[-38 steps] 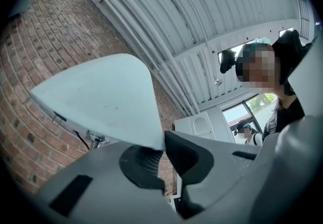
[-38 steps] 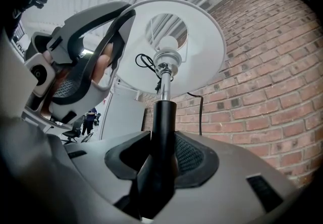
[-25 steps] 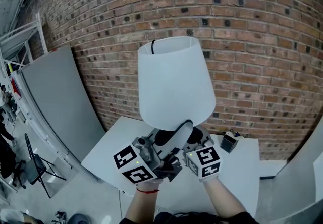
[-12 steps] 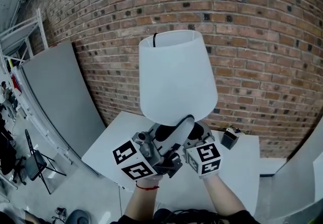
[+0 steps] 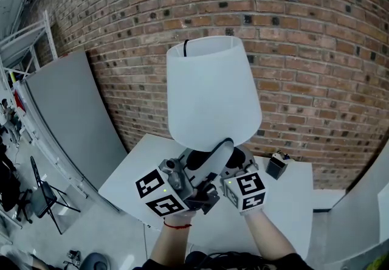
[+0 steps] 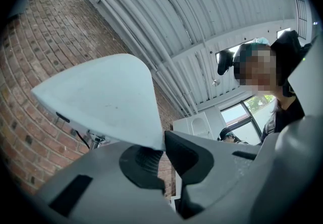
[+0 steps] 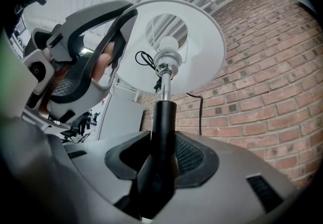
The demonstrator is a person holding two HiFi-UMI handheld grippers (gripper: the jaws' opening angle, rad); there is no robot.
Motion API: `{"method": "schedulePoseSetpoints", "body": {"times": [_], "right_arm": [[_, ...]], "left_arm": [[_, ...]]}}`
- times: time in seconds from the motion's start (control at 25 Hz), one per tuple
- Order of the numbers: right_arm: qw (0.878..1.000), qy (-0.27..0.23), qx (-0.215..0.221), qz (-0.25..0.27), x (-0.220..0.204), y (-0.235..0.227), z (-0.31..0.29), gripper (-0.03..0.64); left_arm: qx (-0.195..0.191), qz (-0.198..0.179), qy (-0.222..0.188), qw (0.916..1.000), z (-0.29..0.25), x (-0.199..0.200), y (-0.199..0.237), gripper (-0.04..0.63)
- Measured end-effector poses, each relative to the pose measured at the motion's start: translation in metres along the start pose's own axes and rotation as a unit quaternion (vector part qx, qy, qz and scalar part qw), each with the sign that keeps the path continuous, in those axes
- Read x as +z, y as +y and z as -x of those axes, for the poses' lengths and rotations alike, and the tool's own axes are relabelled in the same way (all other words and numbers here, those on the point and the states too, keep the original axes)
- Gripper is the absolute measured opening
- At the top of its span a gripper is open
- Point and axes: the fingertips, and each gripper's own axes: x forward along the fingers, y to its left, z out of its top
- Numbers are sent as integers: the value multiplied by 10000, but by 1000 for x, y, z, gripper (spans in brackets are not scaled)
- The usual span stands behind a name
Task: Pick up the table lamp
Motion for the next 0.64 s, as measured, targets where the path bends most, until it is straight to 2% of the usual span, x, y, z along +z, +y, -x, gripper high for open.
{"method": "schedulePoseSetpoints", "body": {"times": [0.64], "right_arm": [[10000, -10, 26, -26, -10, -9, 1, 147]], "left_arm": [[63, 6, 30, 10000, -5, -13, 6, 17]]}}
